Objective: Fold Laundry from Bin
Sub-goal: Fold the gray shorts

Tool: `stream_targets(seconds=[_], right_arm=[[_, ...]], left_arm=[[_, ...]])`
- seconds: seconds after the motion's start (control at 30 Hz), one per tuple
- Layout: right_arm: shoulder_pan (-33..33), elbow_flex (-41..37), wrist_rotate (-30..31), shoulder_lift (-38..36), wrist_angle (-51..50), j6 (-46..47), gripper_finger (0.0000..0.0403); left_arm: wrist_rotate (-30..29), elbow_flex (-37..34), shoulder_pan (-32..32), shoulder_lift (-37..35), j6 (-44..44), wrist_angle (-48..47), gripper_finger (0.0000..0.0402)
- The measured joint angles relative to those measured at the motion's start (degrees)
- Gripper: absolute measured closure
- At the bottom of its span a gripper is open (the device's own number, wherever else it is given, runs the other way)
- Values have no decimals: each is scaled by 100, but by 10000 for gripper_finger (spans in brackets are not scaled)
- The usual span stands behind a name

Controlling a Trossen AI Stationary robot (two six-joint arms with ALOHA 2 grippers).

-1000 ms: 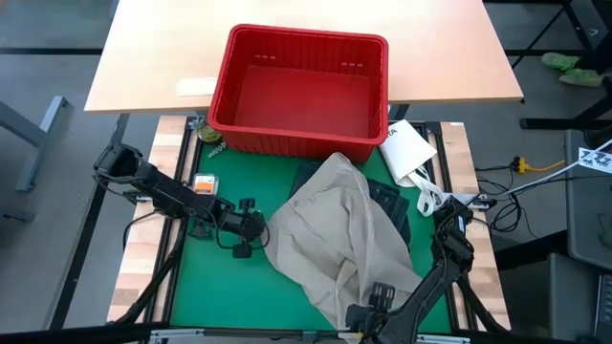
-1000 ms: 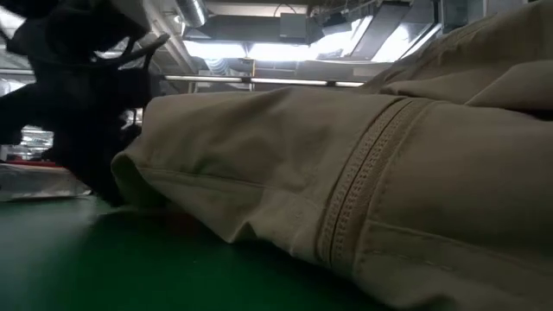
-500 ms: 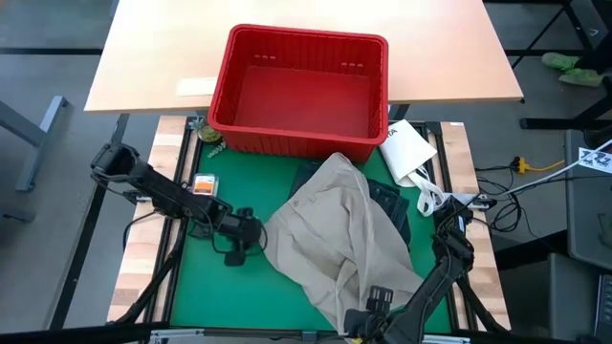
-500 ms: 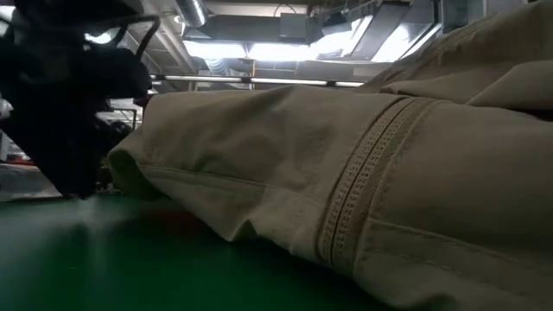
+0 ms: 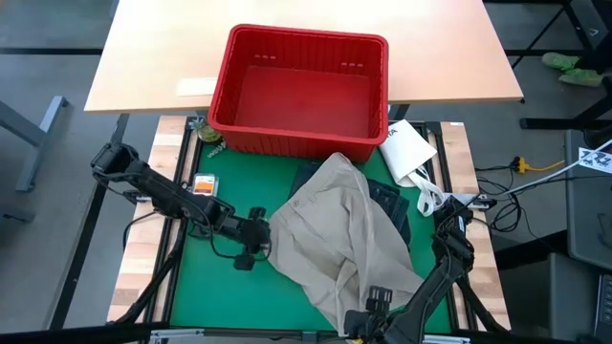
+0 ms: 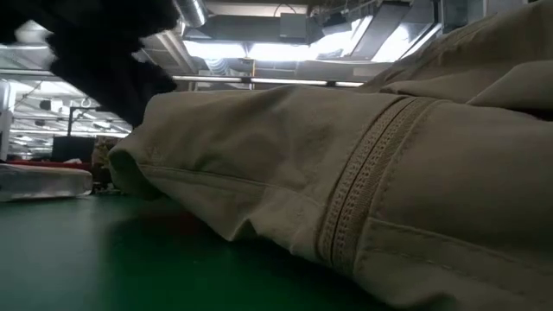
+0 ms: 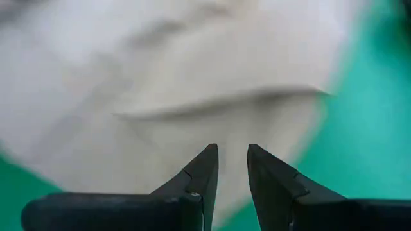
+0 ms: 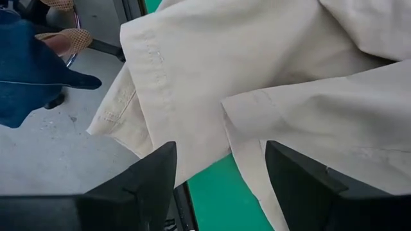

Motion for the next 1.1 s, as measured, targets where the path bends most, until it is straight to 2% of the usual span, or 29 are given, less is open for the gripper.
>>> stream_targets(seconds=[0.07, 0.13, 0.4, 0.6, 0.8, 0.97, 1.1], right_arm=[[0, 0, 0, 0, 0, -15, 164], [-1, 0, 4, 0, 0, -16, 164], [0, 0, 4, -2, 4, -22, 164], [0, 0, -20, -9, 7, -24, 164], [0, 0, 31, -9, 0, -26, 164], [-2, 0, 48, -9, 0, -26, 164], [0, 0, 131, -9, 4, -26, 164]], left_arm=[[-584, -12, 43, 141, 8, 60, 322], [-802, -81, 111, 326, 8, 150, 322], [-793, -182, 258, 1360, 14, 426, 322], [-270, -129, 166, 1673, -13, 388, 322], [270, -63, -130, 1272, -58, -481, 322], [762, 47, -365, 993, -459, -1174, 322], [1334, 59, -704, 987, -937, -1276, 322]])
